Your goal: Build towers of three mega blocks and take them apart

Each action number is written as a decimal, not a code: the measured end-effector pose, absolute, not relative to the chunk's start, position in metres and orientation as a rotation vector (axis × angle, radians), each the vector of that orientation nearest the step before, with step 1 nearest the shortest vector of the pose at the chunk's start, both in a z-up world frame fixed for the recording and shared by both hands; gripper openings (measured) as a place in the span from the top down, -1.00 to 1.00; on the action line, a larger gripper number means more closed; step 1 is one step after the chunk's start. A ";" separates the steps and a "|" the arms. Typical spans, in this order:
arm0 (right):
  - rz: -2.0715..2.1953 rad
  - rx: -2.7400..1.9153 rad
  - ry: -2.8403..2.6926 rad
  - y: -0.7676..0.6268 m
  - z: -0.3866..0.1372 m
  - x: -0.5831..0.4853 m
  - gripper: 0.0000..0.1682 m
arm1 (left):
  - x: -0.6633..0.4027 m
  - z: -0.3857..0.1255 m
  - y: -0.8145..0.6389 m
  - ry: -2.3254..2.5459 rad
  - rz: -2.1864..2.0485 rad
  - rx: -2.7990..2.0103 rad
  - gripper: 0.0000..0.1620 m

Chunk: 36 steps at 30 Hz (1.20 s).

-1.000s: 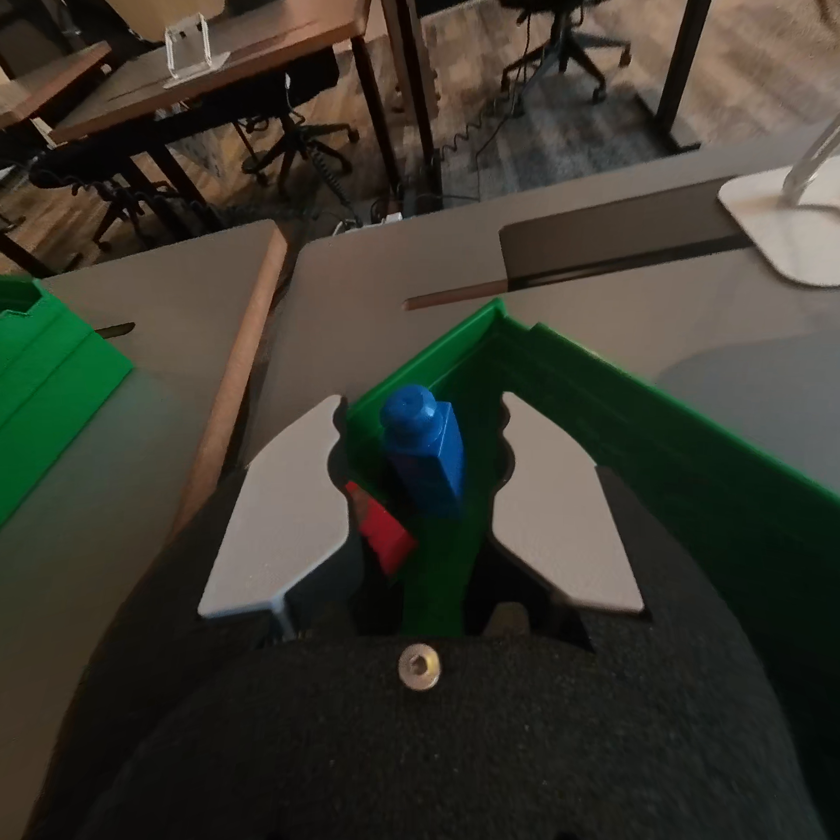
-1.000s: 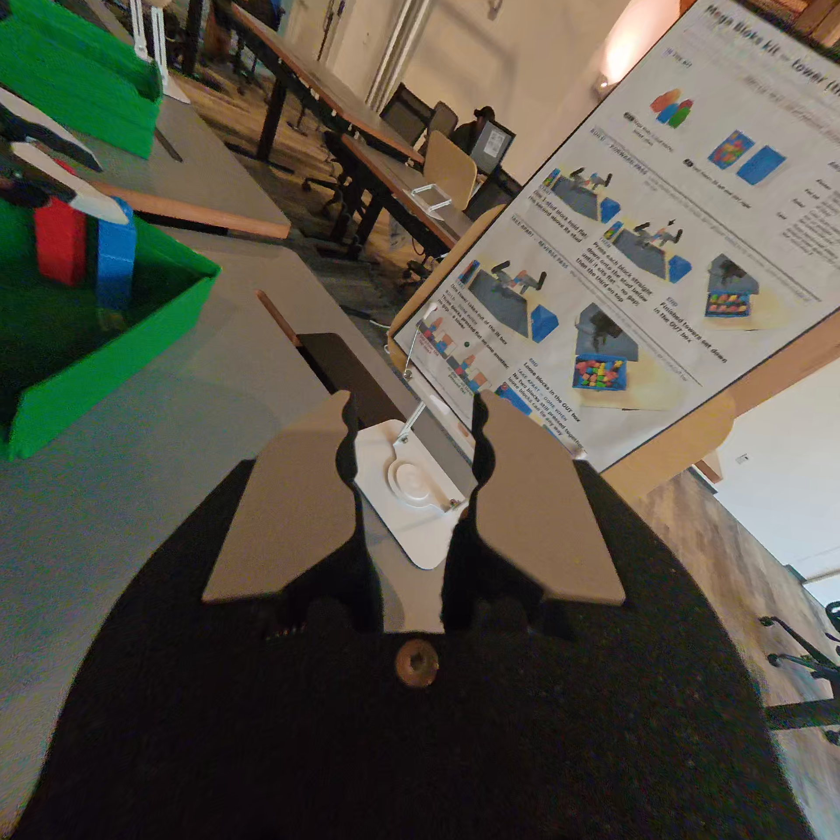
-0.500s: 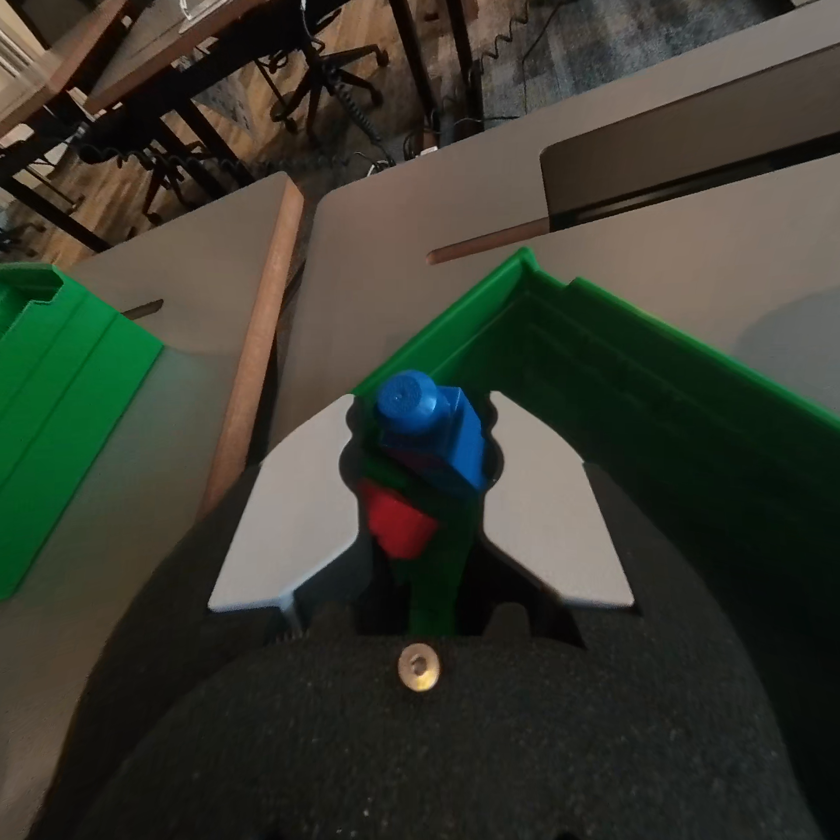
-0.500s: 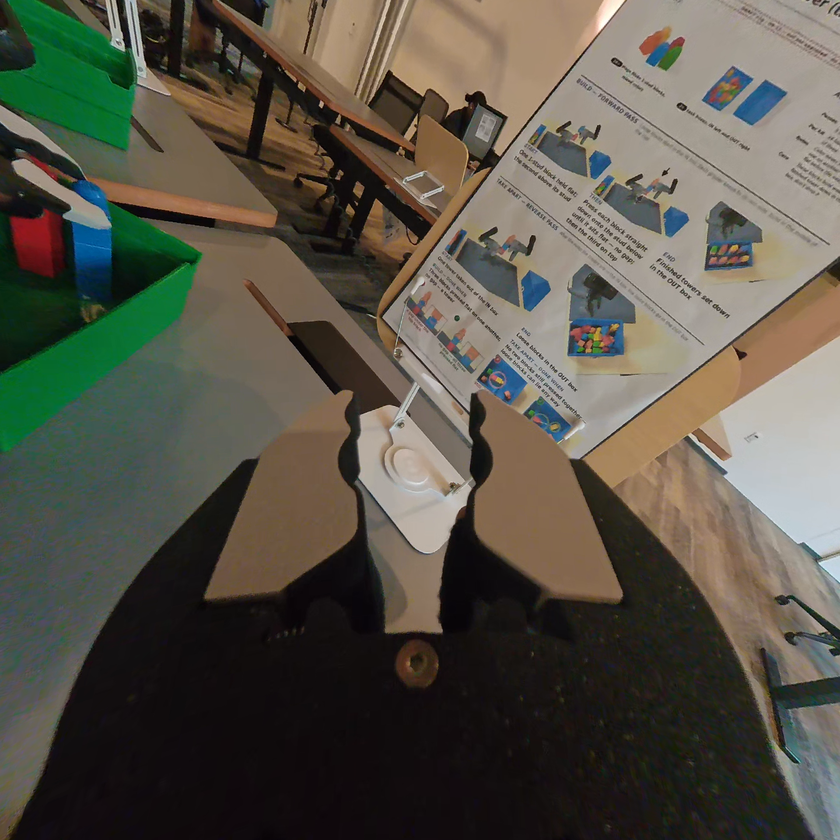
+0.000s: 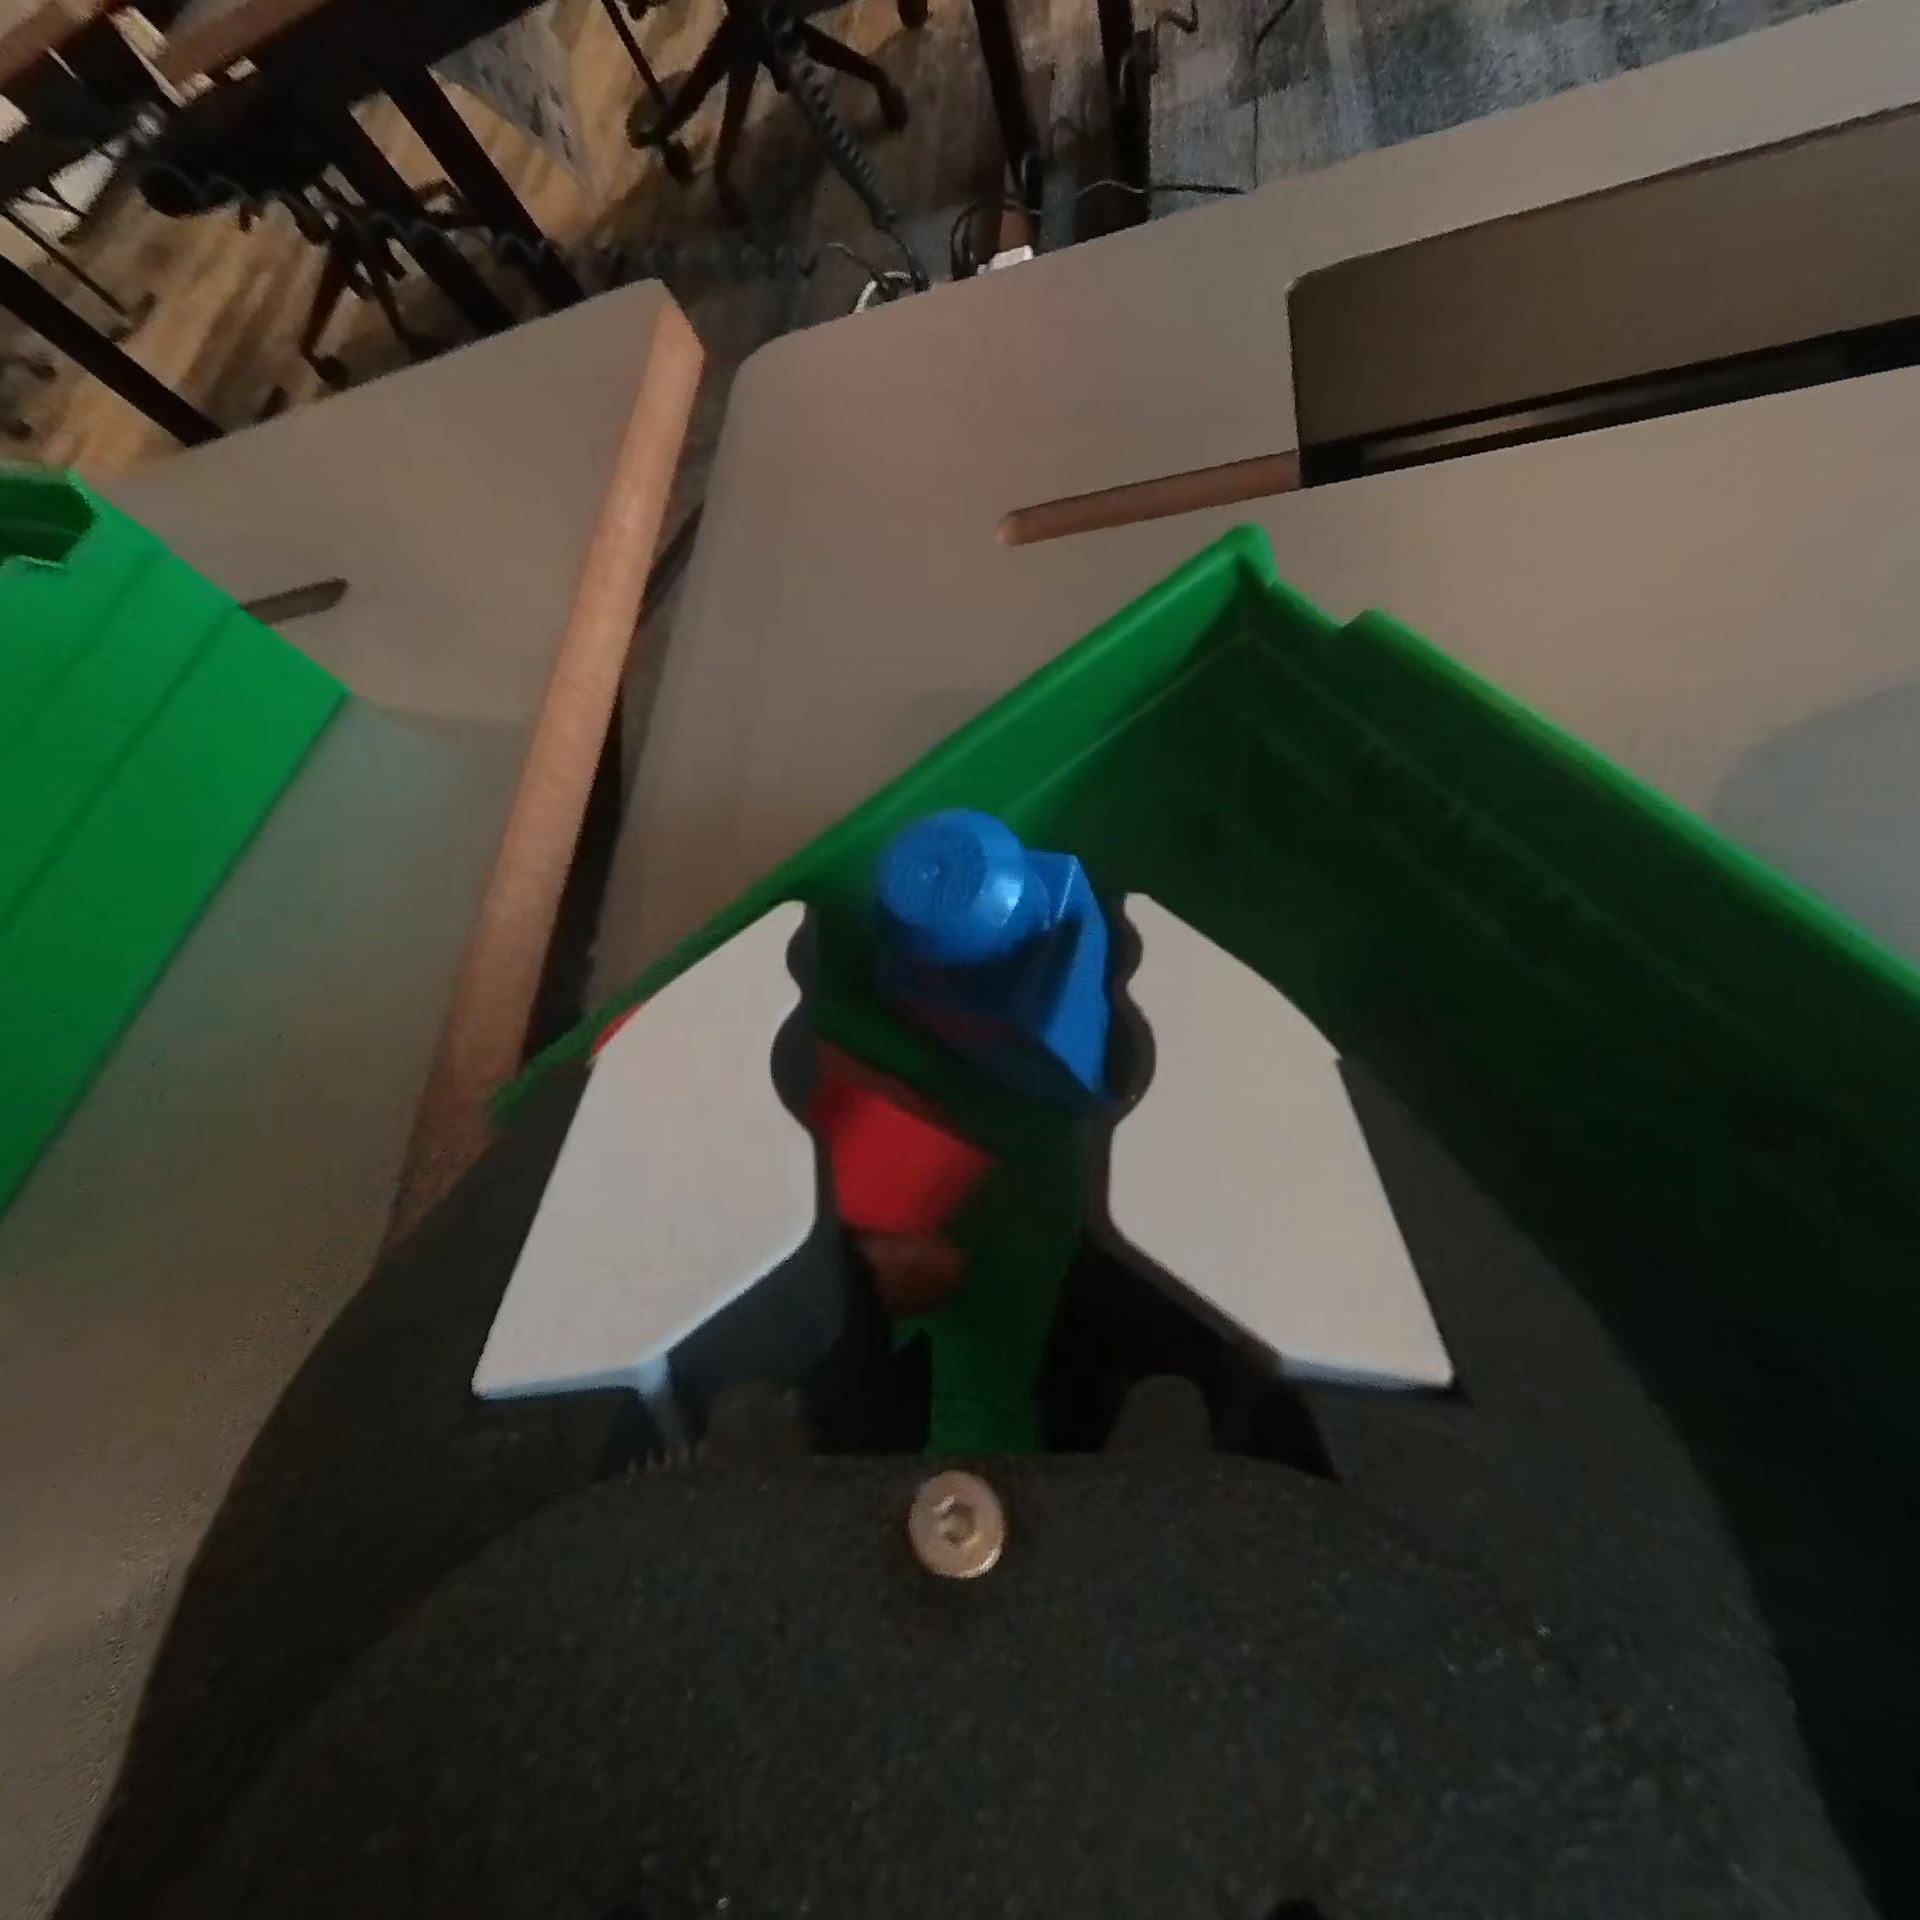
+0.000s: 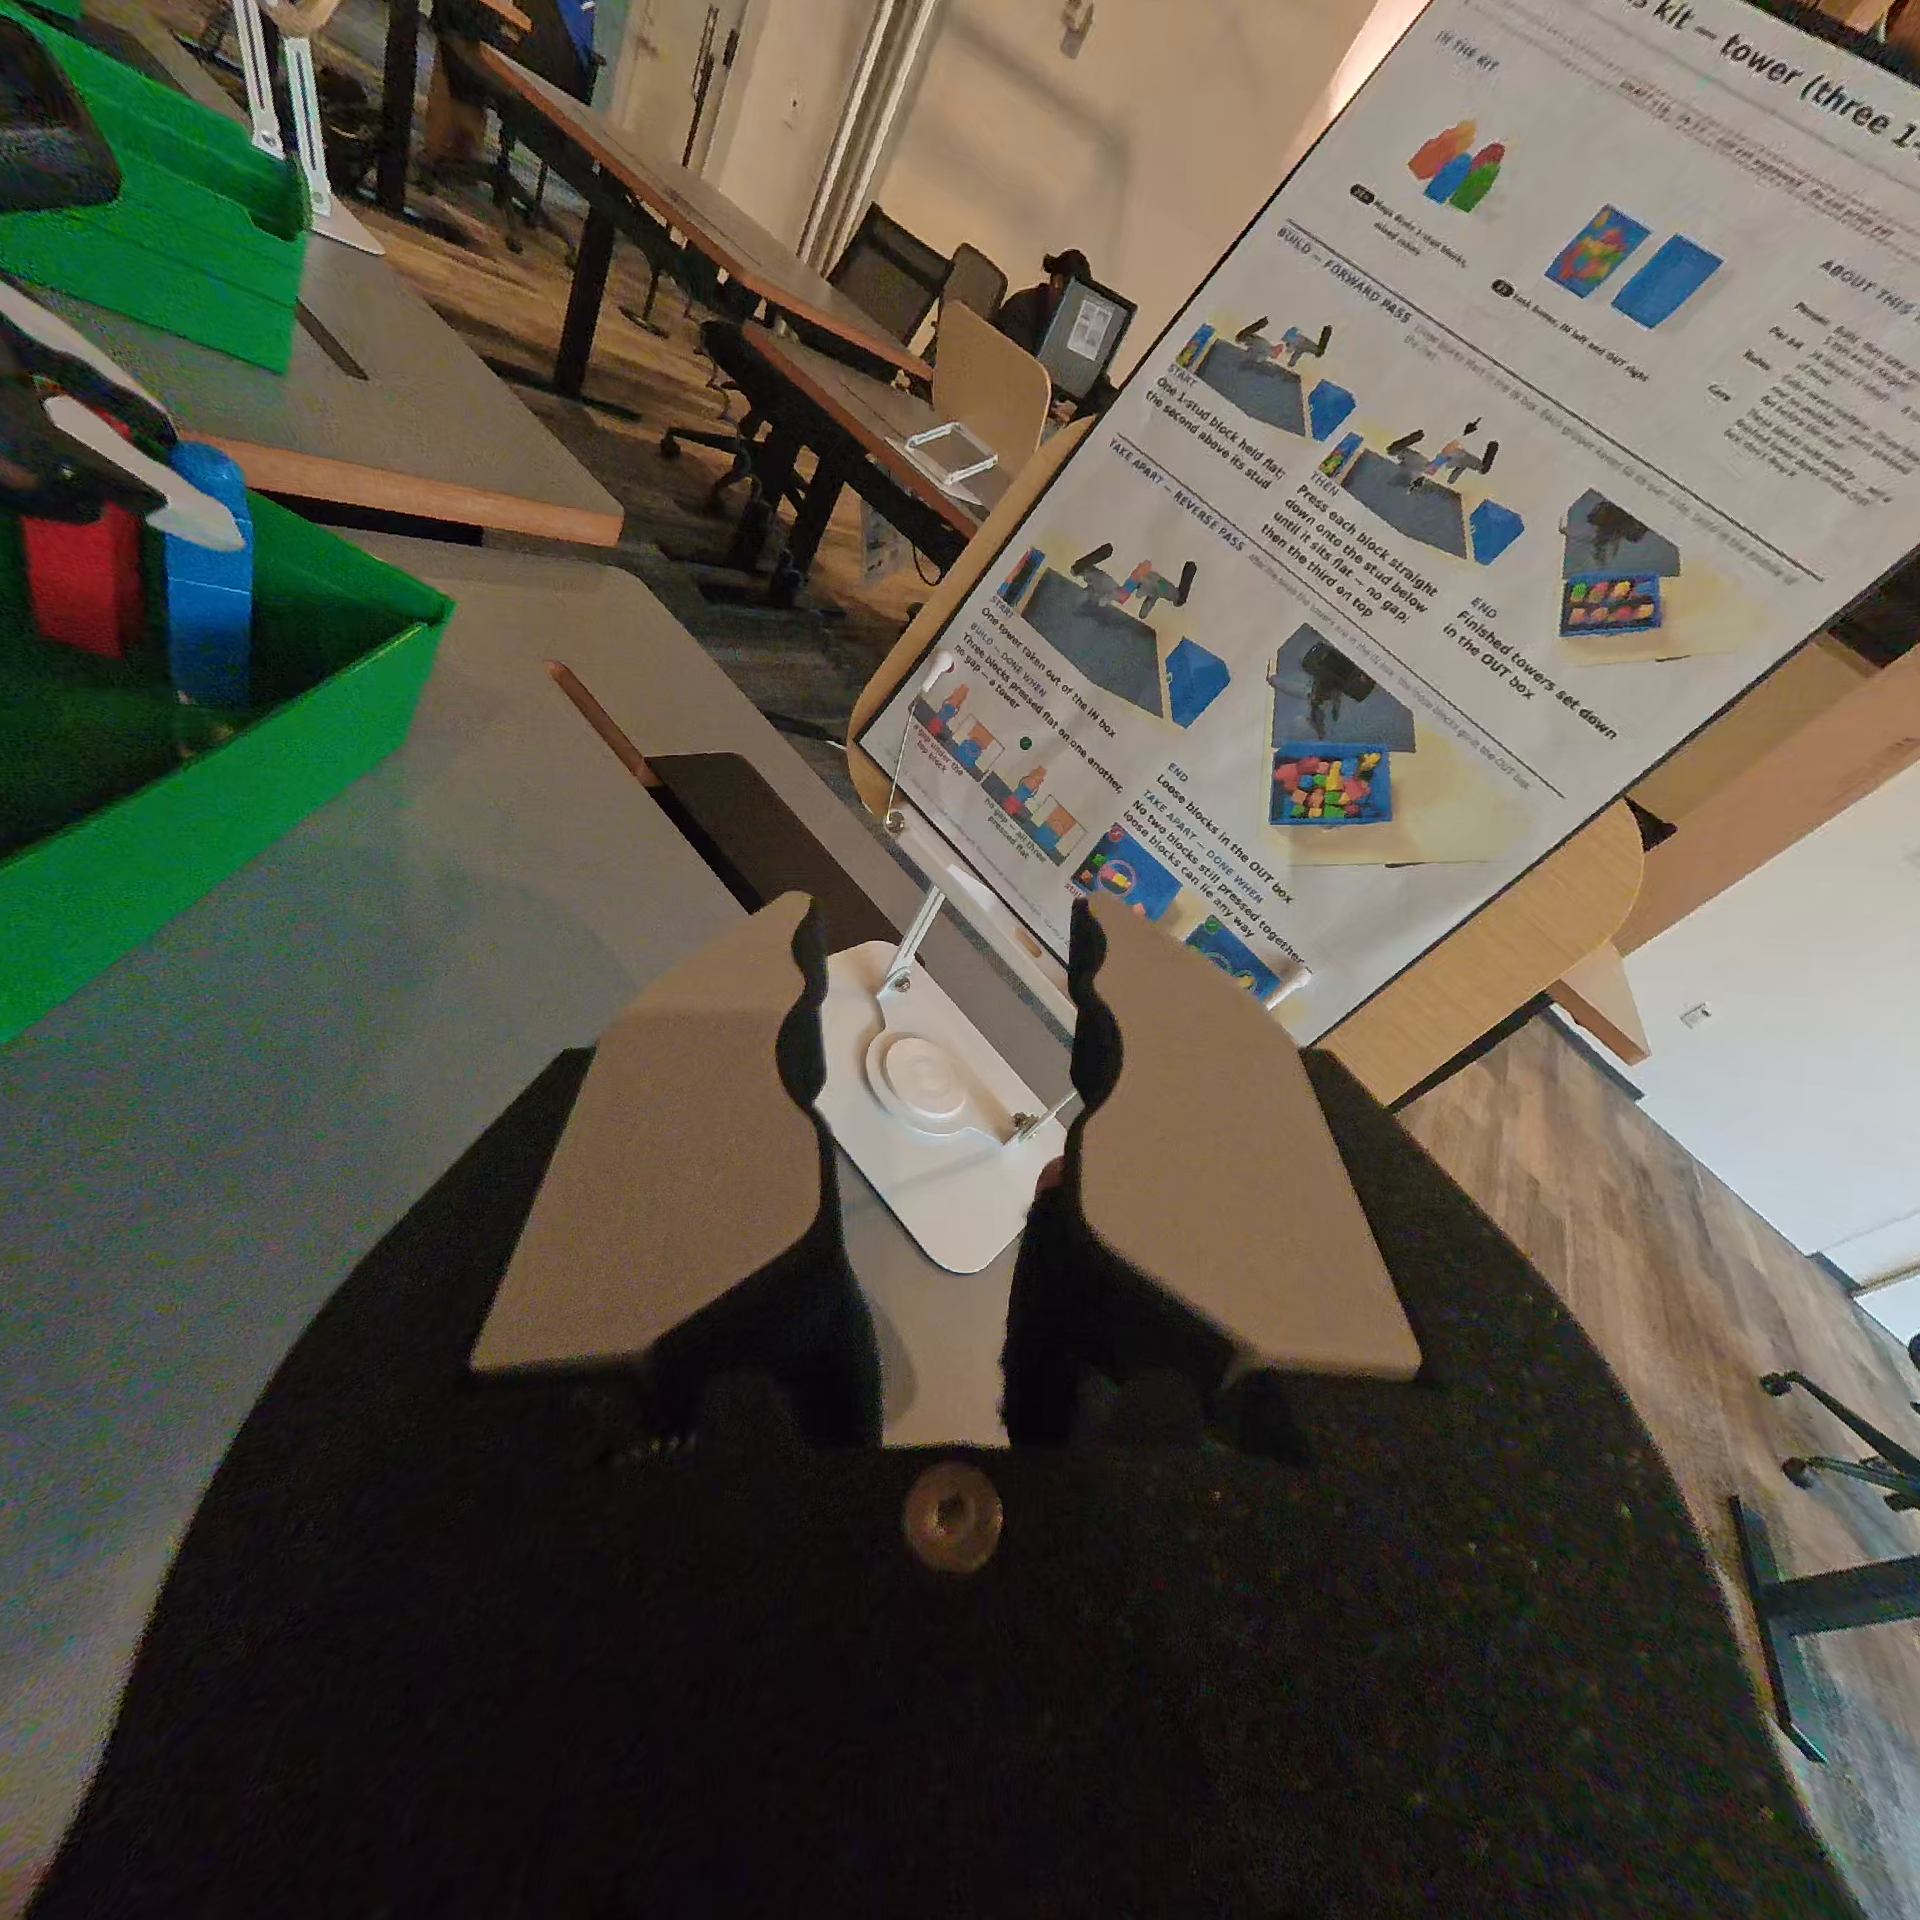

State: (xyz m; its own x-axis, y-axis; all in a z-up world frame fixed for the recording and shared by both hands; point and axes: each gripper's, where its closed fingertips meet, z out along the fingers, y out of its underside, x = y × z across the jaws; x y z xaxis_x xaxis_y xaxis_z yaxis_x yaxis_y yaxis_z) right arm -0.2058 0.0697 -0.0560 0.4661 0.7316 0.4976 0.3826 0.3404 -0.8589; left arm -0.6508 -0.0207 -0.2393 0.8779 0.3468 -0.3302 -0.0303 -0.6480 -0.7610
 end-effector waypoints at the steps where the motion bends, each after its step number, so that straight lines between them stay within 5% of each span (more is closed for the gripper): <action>1: 0.307 -1.268 -1.133 0.070 -0.056 -0.206 0.47 | -0.650 -0.241 -0.020 -0.240 0.551 -2.212 0.34; 17: 0.309 -1.259 -1.136 0.069 -0.056 -0.205 0.48 | -0.651 -0.268 -0.016 -0.200 0.531 -2.294 0.30; 24: 0.314 -1.258 -1.153 0.068 -0.059 -0.208 0.48 | -0.644 -0.266 -0.011 -0.172 0.460 -2.262 0.53; 30: 0.379 -1.230 -1.215 0.060 -0.065 -0.226 0.49 | -0.614 -0.223 -0.003 -0.129 0.240 -2.086 0.54; 36: 0.737 -1.042 -1.389 0.017 -0.079 -0.289 0.45 | -0.549 -0.123 -0.007 0.007 -0.148 -1.660 0.56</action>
